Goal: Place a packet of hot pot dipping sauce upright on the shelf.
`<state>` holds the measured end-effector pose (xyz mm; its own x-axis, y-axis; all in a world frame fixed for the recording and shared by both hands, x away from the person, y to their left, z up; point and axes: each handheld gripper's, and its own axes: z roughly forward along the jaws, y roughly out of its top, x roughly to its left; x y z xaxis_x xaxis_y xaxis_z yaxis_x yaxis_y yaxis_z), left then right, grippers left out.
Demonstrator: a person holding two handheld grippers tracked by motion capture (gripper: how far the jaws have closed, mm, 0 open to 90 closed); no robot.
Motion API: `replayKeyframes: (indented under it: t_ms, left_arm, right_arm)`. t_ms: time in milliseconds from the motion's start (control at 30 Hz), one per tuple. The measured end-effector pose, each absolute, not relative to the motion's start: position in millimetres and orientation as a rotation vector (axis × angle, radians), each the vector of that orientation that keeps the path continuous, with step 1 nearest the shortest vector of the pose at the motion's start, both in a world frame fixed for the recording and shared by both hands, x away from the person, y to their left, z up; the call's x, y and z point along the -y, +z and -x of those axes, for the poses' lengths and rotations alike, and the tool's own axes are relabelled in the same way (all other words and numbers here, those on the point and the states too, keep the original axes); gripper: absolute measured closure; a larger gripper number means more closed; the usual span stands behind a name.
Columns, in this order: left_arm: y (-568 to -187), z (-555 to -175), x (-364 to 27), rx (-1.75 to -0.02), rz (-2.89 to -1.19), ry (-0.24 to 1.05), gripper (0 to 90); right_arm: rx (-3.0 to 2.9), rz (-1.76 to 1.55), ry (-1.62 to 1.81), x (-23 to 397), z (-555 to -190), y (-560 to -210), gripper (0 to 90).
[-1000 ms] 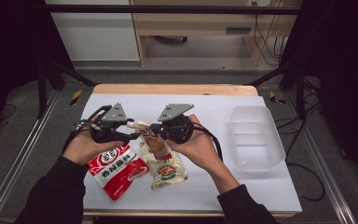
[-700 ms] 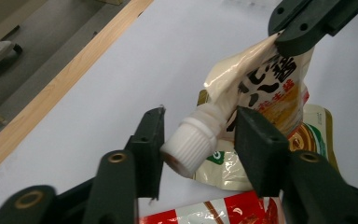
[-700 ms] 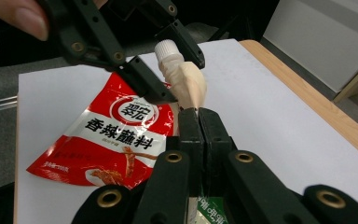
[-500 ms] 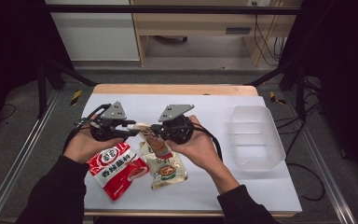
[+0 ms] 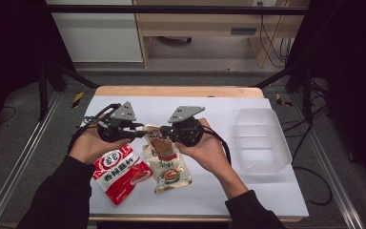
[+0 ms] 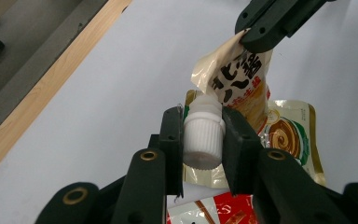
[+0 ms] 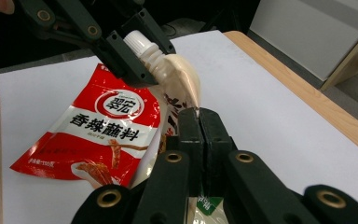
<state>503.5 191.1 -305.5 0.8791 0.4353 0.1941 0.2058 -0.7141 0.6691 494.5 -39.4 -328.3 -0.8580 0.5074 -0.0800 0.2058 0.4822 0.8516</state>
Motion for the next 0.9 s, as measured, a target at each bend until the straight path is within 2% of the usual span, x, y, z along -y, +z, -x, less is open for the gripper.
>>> replayKeyframes:
  t_ms: [300,633,733,900]
  left_arm:
    - [-299.8,-501.6,-187.3,-0.454,-2.365,0.437,73.1]
    - [-292.3,-497.9,-175.3,-0.401,-2.437,0.454,73.8]
    - [-291.6,-497.3,-173.4,-0.386,-2.446,0.449,73.9]
    - [-290.8,-497.5,-172.4,-0.376,-2.457,0.452,73.8]
  right_arm:
    - [-2.416,-0.595,1.321,43.0,-496.7,-329.2,88.9]
    - [-2.454,-0.571,1.238,45.0,-498.7,-329.6,84.6]
    - [-2.459,-0.549,1.192,45.4,-499.6,-328.4,78.8]
    - [-2.481,-0.469,1.039,44.1,-502.6,-323.0,52.4]
